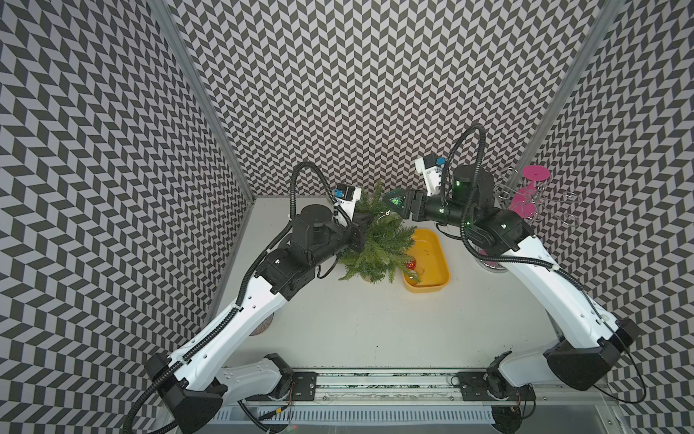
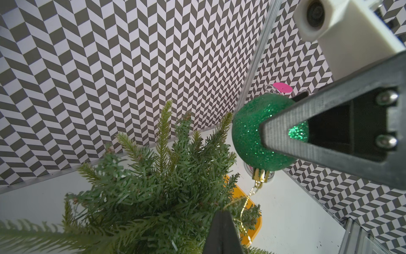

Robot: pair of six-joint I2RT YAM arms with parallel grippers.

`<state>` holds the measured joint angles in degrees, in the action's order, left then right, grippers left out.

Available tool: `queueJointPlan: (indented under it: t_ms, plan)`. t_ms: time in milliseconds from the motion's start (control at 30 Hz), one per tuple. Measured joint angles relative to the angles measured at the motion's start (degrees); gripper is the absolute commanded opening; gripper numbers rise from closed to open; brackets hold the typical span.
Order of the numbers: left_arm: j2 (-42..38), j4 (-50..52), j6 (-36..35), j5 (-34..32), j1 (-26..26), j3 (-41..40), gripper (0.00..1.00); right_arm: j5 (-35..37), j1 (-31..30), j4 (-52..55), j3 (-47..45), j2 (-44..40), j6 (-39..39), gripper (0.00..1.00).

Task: Decorate the small christmas tree with ornaments
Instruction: Hang an ornament on the christmas tree.

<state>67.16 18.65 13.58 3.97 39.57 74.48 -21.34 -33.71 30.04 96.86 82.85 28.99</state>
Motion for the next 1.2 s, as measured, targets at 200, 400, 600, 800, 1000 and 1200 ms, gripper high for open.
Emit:
queueJointPlan:
  t_ms: [200, 400, 600, 800, 1000, 1200]
  plan:
    - [0.39, -0.2, 0.02, 0.28, -0.33, 0.0, 0.0, 0.35, 0.0, -0.13, -0.83, 0.04, -0.02, 0.55]
    - [0.39, -0.59, 0.02, 0.33, -0.37, 0.0, 0.0, 0.61, 0.02, -0.33, -1.46, 0.09, 0.0, 0.55]
    - [0.57, -0.59, 0.02, 0.52, -0.68, 0.0, 0.0, 1.07, 0.02, -0.55, -1.92, 0.11, 0.0, 0.55]
    - [1.14, -0.59, 0.02, 1.14, -0.94, 0.0, 0.0, 2.05, 0.02, -0.68, -2.89, 0.11, 0.04, 0.55]
    - [1.42, -0.59, 0.02, 1.62, -0.98, -0.02, 0.0, 2.49, 0.02, -0.92, -4.63, 0.11, 0.55, 0.55]
    - [1.4, -0.61, 0.04, 1.88, -0.98, -0.02, 0.0, 2.56, 0.02, -1.77, -6.78, -0.28, 0.96, 0.55]
